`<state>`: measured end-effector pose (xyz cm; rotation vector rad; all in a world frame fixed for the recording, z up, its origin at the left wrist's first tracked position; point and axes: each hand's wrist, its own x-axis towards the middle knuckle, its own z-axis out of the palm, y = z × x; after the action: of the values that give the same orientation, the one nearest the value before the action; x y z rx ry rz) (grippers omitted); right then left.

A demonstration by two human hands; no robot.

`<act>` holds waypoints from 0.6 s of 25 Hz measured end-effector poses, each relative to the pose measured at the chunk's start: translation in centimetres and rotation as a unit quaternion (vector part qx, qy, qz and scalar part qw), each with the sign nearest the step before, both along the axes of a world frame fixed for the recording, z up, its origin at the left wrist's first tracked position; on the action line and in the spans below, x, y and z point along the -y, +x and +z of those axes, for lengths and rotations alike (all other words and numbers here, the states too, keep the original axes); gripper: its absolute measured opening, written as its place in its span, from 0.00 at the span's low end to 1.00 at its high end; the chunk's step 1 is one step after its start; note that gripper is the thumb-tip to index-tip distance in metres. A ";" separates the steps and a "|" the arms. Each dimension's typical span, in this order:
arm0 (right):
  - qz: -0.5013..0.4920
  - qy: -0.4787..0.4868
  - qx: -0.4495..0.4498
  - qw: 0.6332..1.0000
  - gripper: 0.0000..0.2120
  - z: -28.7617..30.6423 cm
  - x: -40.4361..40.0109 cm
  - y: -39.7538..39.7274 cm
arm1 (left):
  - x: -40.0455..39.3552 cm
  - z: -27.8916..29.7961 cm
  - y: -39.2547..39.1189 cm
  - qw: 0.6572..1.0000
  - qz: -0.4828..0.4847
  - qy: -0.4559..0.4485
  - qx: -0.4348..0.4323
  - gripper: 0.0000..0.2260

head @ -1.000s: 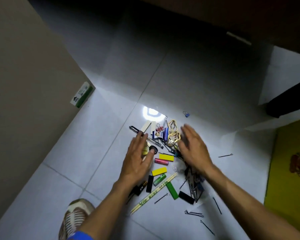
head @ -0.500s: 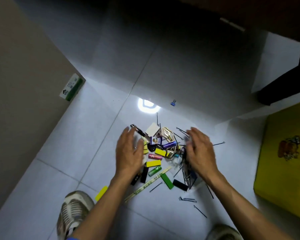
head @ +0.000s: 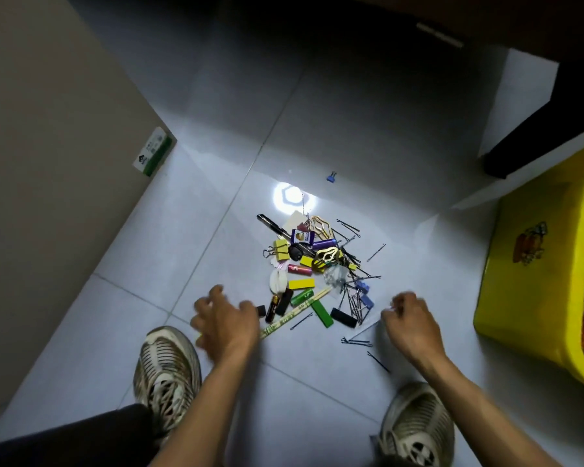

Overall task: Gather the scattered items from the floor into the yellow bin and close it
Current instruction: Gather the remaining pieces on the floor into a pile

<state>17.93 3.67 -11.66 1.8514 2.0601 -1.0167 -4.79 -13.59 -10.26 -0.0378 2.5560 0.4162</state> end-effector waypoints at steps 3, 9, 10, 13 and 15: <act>-0.088 -0.182 -0.075 0.977 0.10 -0.1 4.1 0.2 | 1.4 0.0 1.6 0.995 0.052 -0.013 0.089 0.23; -0.088 -0.145 -0.185 0.968 0.13 0.9 2.6 -3.7 | -0.6 0.6 2.1 0.986 0.018 0.160 0.040 0.18; -0.084 -0.085 -0.171 0.978 0.14 1.1 1.4 -3.6 | -0.1 0.3 1.4 0.992 0.040 0.117 0.025 0.20; -0.054 -0.008 -0.108 0.993 0.25 0.9 -2.3 -5.1 | -1.2 -0.3 0.4 0.990 0.095 0.061 0.083 0.26; -0.035 -0.023 -0.087 0.995 0.28 0.0 -3.7 -7.6 | -3.7 -1.0 0.9 0.990 0.062 0.061 0.107 0.27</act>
<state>10.32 7.34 -11.68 1.8853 2.0570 -1.2742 -3.87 -9.87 -11.22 -0.1859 2.3204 0.5834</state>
